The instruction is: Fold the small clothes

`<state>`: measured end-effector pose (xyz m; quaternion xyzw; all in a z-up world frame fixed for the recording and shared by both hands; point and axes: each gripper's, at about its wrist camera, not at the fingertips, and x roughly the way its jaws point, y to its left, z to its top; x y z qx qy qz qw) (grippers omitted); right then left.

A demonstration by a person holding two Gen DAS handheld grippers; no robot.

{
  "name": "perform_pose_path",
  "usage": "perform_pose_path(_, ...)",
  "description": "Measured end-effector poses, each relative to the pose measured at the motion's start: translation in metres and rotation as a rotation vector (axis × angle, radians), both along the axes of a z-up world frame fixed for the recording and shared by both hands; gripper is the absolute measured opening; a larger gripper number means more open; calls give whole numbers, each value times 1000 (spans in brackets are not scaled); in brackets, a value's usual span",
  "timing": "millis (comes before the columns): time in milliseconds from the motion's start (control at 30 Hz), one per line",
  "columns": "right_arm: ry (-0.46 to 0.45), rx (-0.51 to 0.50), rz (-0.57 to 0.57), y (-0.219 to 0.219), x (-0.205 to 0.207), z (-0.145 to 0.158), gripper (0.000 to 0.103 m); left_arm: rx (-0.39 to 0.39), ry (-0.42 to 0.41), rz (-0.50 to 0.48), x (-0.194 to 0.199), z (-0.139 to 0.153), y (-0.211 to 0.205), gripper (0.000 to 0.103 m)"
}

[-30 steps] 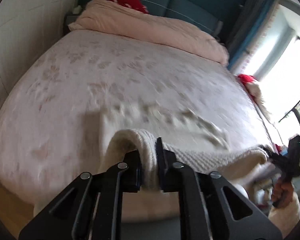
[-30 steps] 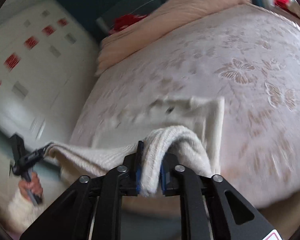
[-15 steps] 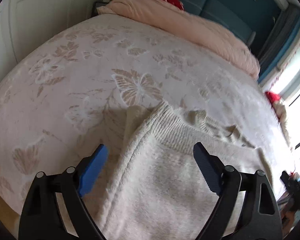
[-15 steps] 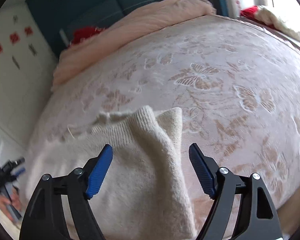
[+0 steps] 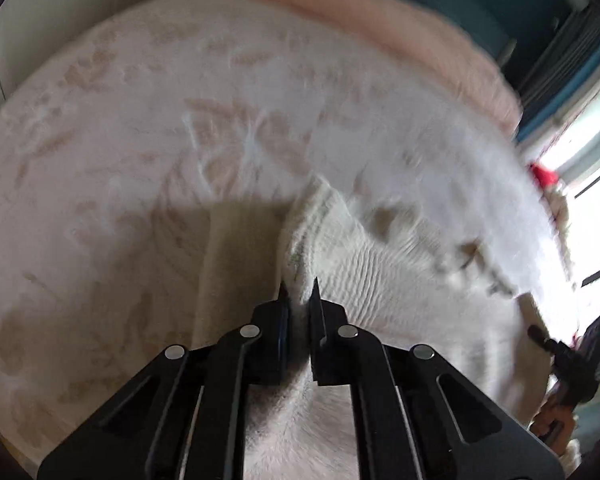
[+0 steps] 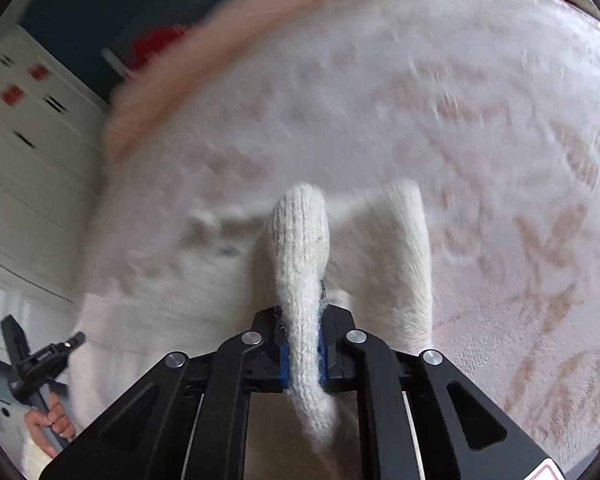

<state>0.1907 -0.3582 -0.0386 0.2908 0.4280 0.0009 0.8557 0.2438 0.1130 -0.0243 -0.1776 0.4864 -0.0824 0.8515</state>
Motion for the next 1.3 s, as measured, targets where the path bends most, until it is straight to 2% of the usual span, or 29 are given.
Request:
perform_pose_path(133, -232, 6, -32, -7, -28, 87, 8, -54, -148, 1, -11, 72, 11, 6)
perform_pose_path(200, -299, -35, -50, -11, -30, 115, 8, -40, -207, 11, -4, 99, 11, 6)
perform_pose_path(233, -297, -59, -54, -14, -26, 117, 8, -32, -214, 15, 2, 103, 10, 6)
perform_pose_path(300, -229, -99, -71, -21, -7, 96, 8, 9, -193, 31, 21, 95, 7, 6)
perform_pose_path(367, -117, -77, -81, -29, 14, 51, 8, 68, -109, 30, 44, 61, -3, 6)
perform_pose_path(400, -12, -74, -82, -31, 26, 11, 8, 109, -52, 24, 55, 36, -10, 6)
perform_pose_path(433, 61, -82, -78, -29, 32, -14, 8, 142, -10, 21, 60, 15, -15, 6)
perform_pose_path(467, 114, -98, -65, -27, 35, -33, 8, 188, 45, 16, 65, -11, -21, 6)
perform_pose_path(500, 127, -114, -58, -24, 35, -41, 8, 224, 77, 19, 66, -28, -22, 7)
perform_pose_path(533, 114, -125, -62, -21, 32, -41, 9, 249, 99, 24, 64, -44, -23, 7)
perform_pose_path(600, 102, -132, -78, -19, 27, -28, 15, 237, 76, 41, 57, -44, -20, 9)
perform_pose_path(633, 101, -157, -85, -18, 24, -19, 23, 231, 67, 40, 55, -37, -20, 10)
perform_pose_path(667, 86, -195, -94, -15, 19, -6, 25, 233, 61, 41, 52, -30, -19, 12)
perform_pose_path(733, -12, -267, -94, -1, 0, 28, 31, 255, 29, 51, 42, -10, -22, 16)
perform_pose_path(767, -55, -261, -65, 9, -5, 40, 31, 256, -10, 59, 32, 5, -25, 18)
perform_pose_path(833, -92, -227, 12, 41, -12, 48, 30, 207, -58, 57, 17, 23, -29, 23)
perform_pose_path(933, -89, -164, 156, 106, -17, 35, 30, 94, -66, 17, -17, 26, -52, 27)
perform_pose_path(1067, -29, -118, 352, 195, -22, -1, 28, 104, 14, -59, -43, -11, -88, 27)
perform_pose_path(1100, -26, -141, 406, 215, -26, -9, 26, 122, 29, -66, -47, -20, -92, 27)
perform_pose_path(1167, -21, -221, 422, 223, -30, -16, 20, 168, 21, -72, -55, -32, -89, 29)
perform_pose_path(1200, -18, -243, 404, 213, -33, -19, 20, 176, 13, -70, -57, -34, -83, 29)
perform_pose_path(1300, 10, -238, 233, 143, -49, -20, 19, 188, 21, -27, -59, -34, -53, 29)
